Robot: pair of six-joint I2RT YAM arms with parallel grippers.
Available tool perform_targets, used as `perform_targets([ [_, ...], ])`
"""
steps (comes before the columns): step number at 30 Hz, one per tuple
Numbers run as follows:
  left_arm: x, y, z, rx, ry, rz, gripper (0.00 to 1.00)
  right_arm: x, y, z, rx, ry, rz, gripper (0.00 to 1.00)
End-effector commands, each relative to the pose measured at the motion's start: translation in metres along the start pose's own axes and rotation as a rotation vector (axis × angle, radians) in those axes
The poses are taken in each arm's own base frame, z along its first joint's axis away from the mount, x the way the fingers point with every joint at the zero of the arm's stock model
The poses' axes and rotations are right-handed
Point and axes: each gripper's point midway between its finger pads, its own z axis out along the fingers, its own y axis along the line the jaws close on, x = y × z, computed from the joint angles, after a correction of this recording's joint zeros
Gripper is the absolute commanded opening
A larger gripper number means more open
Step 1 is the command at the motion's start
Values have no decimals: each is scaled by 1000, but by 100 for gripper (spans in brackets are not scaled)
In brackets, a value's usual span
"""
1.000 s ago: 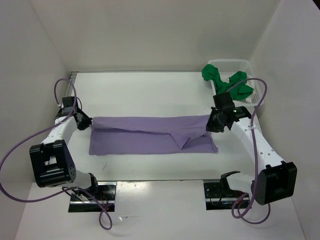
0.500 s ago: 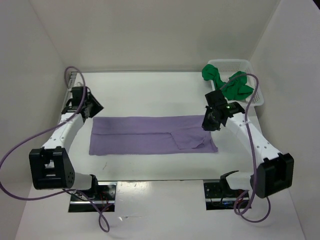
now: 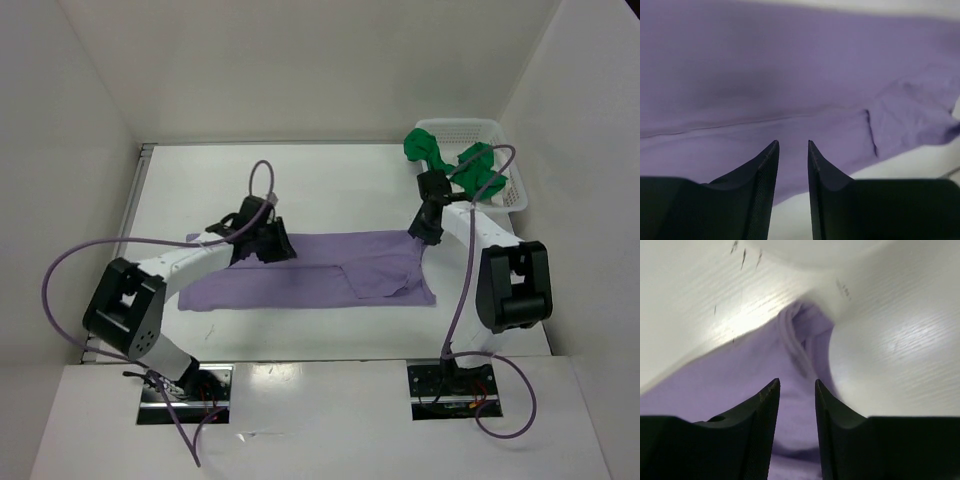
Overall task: Fold and stack the t-shirts
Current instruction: Fold the other side of the tshirt into a rectangle
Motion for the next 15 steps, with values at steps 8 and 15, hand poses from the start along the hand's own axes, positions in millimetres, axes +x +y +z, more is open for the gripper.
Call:
perform_targets([
  [8,-1,10,56,4,61,-111,39,-35,18,35,-31,-53,31,25],
  [15,-33,101,46,-130,7,-299,40,-27,47,52,-83,-4,42,5],
])
